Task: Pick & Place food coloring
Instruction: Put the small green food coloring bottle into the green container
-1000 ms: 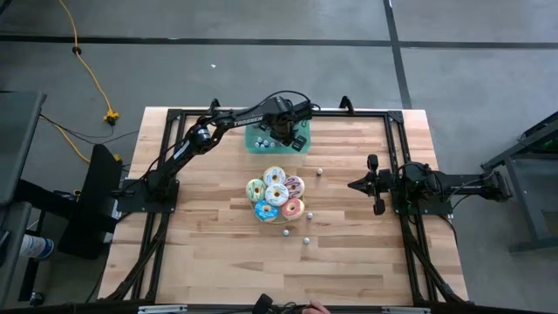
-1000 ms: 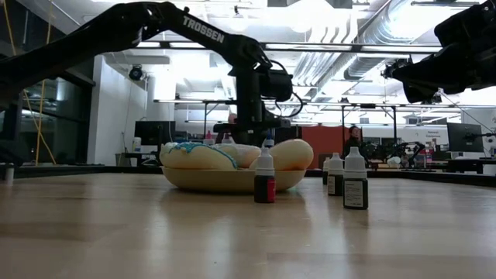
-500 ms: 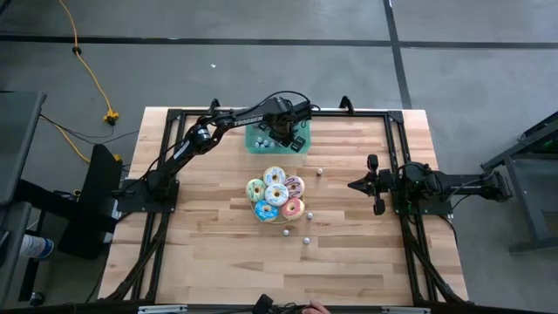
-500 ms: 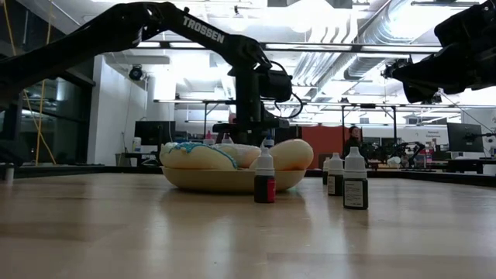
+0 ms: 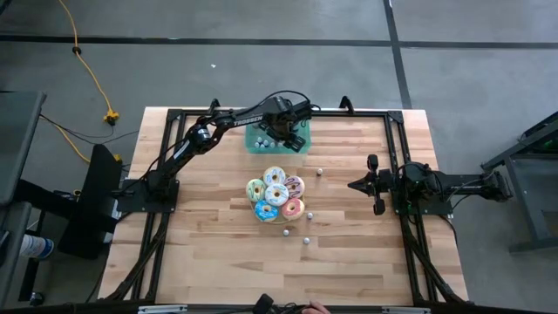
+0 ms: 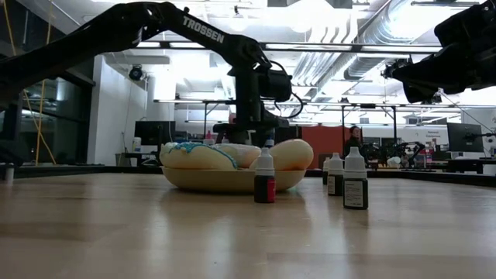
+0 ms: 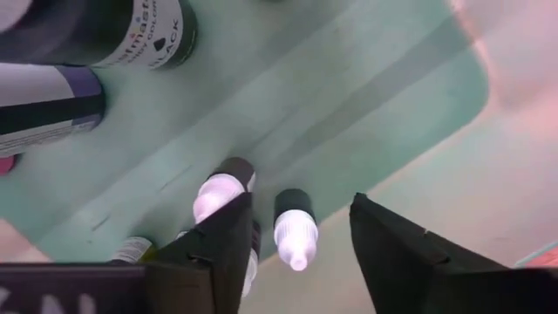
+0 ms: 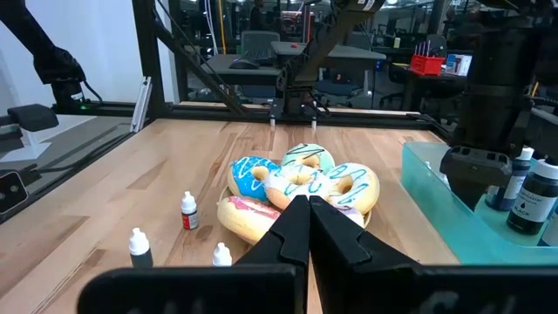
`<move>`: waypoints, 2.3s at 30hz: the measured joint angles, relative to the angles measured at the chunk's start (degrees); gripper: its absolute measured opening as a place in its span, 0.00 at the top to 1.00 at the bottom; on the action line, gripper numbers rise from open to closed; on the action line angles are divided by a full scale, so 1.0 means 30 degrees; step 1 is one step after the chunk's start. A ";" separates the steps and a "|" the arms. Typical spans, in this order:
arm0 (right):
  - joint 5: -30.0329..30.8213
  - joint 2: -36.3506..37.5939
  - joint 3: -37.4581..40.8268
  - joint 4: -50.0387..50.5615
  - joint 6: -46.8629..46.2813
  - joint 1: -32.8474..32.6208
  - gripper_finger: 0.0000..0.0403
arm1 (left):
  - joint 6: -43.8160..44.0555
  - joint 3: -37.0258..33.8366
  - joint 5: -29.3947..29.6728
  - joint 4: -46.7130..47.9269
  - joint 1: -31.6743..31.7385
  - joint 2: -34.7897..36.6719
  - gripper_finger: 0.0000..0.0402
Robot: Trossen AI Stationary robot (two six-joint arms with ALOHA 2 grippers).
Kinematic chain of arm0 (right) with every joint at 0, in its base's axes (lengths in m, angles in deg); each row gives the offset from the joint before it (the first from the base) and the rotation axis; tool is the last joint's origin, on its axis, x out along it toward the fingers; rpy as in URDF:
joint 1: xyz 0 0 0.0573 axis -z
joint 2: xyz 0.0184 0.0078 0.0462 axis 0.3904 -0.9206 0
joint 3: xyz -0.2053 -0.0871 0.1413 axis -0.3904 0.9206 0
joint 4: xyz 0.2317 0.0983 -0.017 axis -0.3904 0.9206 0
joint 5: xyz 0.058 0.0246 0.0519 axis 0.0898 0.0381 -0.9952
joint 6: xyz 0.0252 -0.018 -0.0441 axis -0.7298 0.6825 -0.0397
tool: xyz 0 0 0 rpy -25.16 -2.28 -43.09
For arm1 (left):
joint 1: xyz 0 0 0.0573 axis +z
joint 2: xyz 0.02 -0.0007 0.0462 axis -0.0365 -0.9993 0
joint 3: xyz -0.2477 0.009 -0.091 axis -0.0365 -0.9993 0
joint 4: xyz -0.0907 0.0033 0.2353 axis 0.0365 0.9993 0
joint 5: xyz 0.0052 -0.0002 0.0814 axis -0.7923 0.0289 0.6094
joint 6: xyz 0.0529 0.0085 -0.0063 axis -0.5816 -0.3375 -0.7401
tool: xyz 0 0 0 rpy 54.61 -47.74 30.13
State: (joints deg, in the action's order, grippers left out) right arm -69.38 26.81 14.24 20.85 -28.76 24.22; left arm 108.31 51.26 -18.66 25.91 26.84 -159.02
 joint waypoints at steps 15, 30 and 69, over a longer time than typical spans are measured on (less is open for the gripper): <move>-0.0003 0.0007 0.0001 -0.0007 0.0000 0.0004 1.00 | -0.1499 0.0014 0.0207 -0.0730 -0.0073 0.1487 0.49; 0.0004 0.0007 -0.0003 0.0000 0.0000 0.0004 1.00 | -1.2253 0.0466 -0.4477 -0.5072 -0.1918 0.1909 0.49; 0.0001 0.0007 0.0004 0.0000 0.0000 -0.0003 1.00 | -1.8490 -0.5887 -0.7347 -1.4429 -0.3286 0.1853 0.49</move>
State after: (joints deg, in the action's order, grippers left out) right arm -69.37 26.83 14.26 20.85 -28.76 24.22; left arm 52.84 33.60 -40.70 -17.37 16.98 -153.46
